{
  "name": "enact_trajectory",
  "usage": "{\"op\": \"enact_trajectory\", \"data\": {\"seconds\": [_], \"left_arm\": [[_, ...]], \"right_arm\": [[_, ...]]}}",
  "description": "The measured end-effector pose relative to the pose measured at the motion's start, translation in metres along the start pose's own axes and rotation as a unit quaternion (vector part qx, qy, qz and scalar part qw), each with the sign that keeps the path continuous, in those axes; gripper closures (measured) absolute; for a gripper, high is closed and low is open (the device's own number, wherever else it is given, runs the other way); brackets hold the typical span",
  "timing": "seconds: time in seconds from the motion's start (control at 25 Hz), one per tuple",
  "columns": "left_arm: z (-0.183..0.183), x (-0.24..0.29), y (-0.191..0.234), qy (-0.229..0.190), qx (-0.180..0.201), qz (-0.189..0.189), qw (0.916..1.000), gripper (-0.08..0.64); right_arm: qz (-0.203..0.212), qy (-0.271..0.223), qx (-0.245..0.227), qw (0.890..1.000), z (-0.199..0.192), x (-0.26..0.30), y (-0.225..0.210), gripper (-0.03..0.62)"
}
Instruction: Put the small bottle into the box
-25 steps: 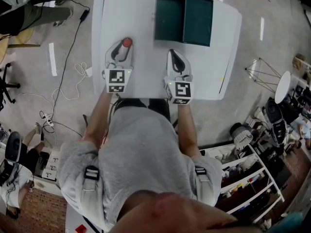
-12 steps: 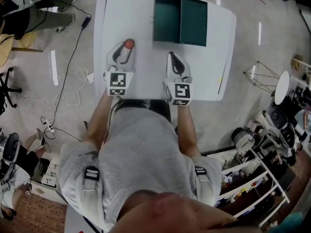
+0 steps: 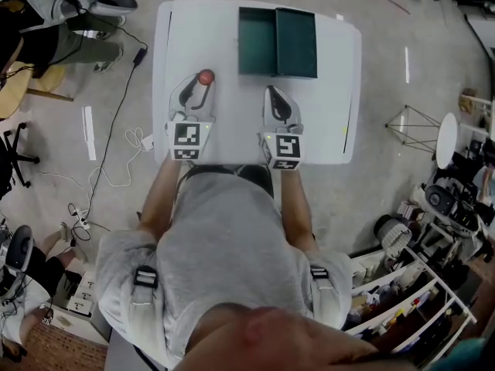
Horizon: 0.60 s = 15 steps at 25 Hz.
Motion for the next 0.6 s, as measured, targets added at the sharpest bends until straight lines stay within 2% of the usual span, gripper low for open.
{"op": "enact_trajectory", "data": {"seconds": [0.12, 0.36, 0.6], "left_arm": [[0.01, -0.006, -0.003, -0.013, -0.007, -0.008, 0.9999, 0.416], [0.028, -0.008, -0.015, -0.029, 0.017, -0.023, 0.9992, 0.416], [0.039, -0.009, -0.032, -0.04, 0.023, -0.042, 0.9981, 0.416]], "right_arm": [[-0.006, -0.014, 0.0, 1.0, 0.006, -0.006, 0.0, 0.589], [-0.018, -0.032, 0.001, 0.999, 0.015, -0.016, 0.0, 0.589], [-0.026, -0.042, 0.002, 0.999, 0.016, -0.028, -0.003, 0.589]]}}
Point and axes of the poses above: the fingertips, and each gripper's own axes: x forward along the fingers, y to its left, z out of its top, the point moved 8 cm from there along -x, backward along the fingers, and after that the axes turned 8 degrees about -x, right-handed, at the moved point
